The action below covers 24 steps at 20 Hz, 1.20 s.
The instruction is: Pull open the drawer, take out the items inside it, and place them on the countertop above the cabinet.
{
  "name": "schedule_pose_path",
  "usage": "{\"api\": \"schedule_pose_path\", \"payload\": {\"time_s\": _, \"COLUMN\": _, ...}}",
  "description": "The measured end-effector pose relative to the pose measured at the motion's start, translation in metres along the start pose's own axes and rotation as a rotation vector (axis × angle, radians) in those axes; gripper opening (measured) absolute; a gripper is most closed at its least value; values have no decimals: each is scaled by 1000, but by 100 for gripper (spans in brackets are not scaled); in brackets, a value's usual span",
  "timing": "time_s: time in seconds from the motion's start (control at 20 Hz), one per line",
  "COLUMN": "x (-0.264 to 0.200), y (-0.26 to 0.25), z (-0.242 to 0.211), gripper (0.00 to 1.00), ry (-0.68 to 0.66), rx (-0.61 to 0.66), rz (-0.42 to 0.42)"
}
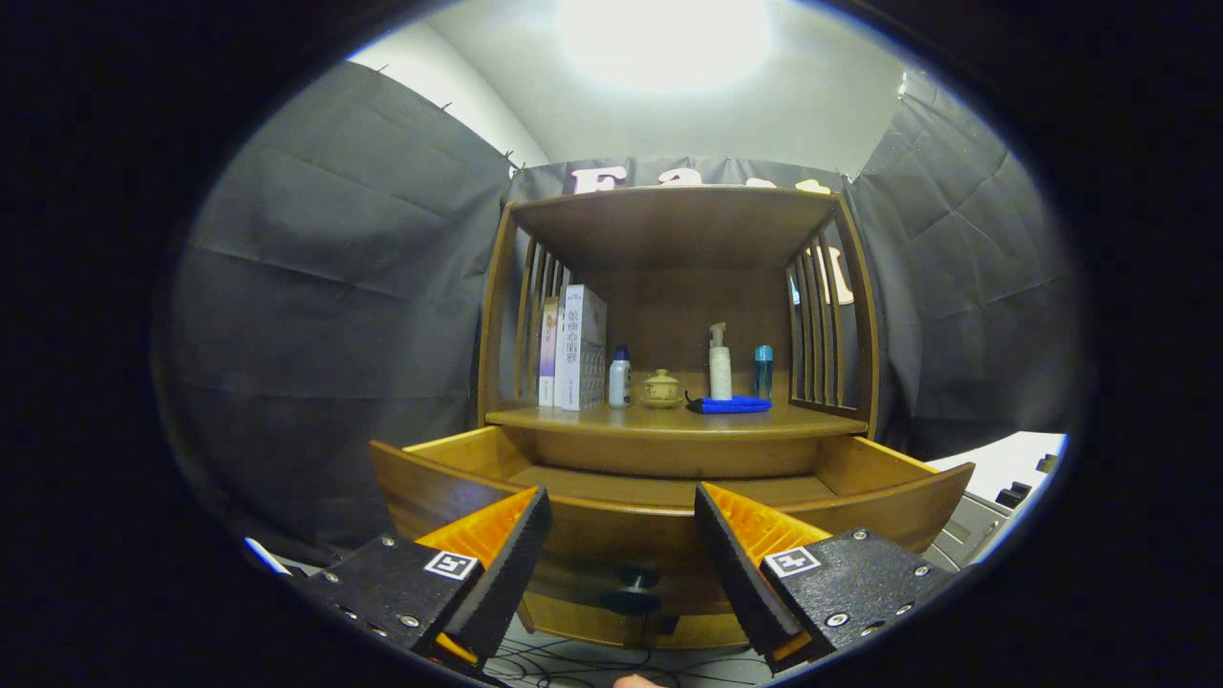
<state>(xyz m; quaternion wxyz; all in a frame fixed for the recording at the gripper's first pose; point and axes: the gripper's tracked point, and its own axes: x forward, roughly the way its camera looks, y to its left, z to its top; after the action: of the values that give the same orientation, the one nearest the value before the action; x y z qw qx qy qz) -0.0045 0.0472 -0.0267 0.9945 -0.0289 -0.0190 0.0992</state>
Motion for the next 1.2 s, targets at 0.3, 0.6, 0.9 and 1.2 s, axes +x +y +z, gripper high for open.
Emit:
{"api": "schedule_pose_path", "payload": {"time_s": 0.3, "x": 33, "y": -19, "z": 23, "gripper": 93, "ry": 33, "rx": 64, "rz": -17}}
{"api": "schedule_pose_path", "payload": {"time_s": 0.6, "x": 78, "y": -33, "z": 18, "gripper": 93, "ry": 176, "rx": 133, "rz": 12}}
{"api": "schedule_pose_path", "payload": {"time_s": 0.9, "x": 110, "y": -44, "z": -26, "gripper": 93, "ry": 404, "rx": 152, "rz": 9}}
{"api": "schedule_pose_path", "payload": {"time_s": 1.2, "x": 132, "y": -52, "z": -49, "gripper": 92, "ry": 562, "rx": 178, "rz": -11}}
